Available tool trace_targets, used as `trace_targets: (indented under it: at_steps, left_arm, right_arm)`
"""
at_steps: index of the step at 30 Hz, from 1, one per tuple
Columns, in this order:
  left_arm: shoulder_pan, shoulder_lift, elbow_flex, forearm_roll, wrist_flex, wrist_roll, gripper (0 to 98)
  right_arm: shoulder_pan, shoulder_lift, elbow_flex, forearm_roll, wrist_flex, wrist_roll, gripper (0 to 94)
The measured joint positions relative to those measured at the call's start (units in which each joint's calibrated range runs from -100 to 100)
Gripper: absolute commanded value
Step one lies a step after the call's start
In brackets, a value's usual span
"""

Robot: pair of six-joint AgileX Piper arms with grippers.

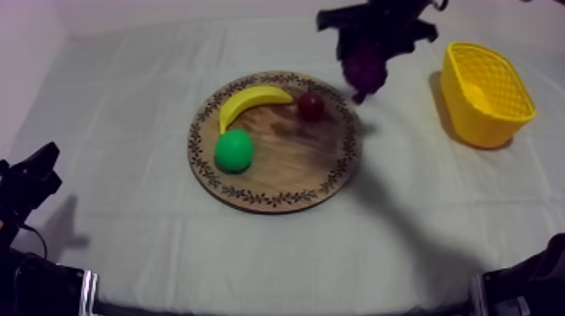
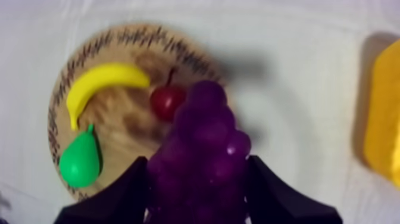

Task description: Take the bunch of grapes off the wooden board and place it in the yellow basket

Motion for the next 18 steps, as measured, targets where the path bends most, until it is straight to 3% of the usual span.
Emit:
trace_targets:
  at_steps: [5, 18]
  left_arm:
    - [0.00, 0.00, 0.00, 0.00, 0.00, 0.00, 0.1]
    - [0.00, 0.00, 0.00, 0.00, 0.00, 0.00, 0.1]
  right_arm:
    - [5.76, -3.33, -2.51, 0.63, 0.33, 2.26, 18.8]
    - [22.03, -4.79, -3.96, 1.93, -6.86, 9.21, 22.2]
